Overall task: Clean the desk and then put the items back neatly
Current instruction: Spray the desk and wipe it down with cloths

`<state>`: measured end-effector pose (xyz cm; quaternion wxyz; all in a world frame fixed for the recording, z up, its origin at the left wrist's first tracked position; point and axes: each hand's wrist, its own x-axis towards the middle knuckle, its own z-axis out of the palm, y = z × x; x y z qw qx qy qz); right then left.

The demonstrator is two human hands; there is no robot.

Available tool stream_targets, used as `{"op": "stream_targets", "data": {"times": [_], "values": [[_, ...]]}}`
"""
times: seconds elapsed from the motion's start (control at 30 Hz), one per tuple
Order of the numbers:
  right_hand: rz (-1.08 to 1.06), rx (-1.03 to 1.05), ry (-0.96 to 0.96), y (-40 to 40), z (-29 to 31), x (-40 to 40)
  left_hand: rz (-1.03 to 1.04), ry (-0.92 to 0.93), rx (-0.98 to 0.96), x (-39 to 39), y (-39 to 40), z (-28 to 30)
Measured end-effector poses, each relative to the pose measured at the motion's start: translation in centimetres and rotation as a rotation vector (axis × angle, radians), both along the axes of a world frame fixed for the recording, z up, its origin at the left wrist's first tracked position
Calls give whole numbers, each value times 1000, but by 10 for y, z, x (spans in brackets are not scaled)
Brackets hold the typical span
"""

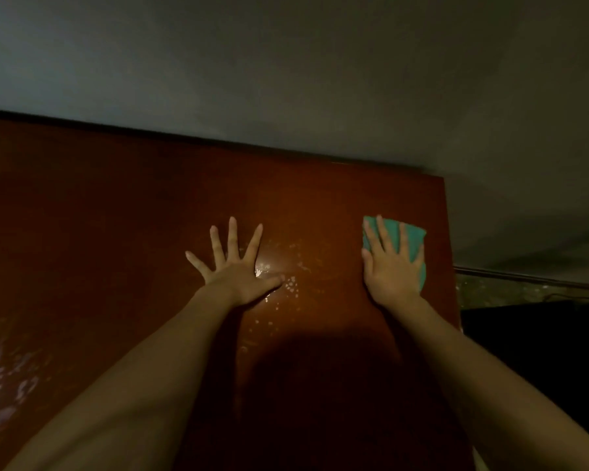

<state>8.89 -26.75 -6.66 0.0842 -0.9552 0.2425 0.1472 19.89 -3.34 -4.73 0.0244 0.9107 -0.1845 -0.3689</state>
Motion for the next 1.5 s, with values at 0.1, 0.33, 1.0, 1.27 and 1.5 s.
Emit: {"op": "stream_targets", "data": {"times": [0.1, 0.33, 1.0, 1.27, 1.5], "values": [[-74, 15, -14, 23, 2, 43, 6, -8, 10, -2, -1, 0], [425, -47, -81, 97, -10, 0, -25, -5, 9, -23, 9, 0], [454, -65, 14, 146, -1, -60, -158, -55, -1, -94, 64, -9], [293, -74, 93, 102, 0, -148, -160, -23, 0, -161, 119, -9], [-29, -6, -37, 184, -4, -92, -156, -52, -26, -189, 143, -15]]}}
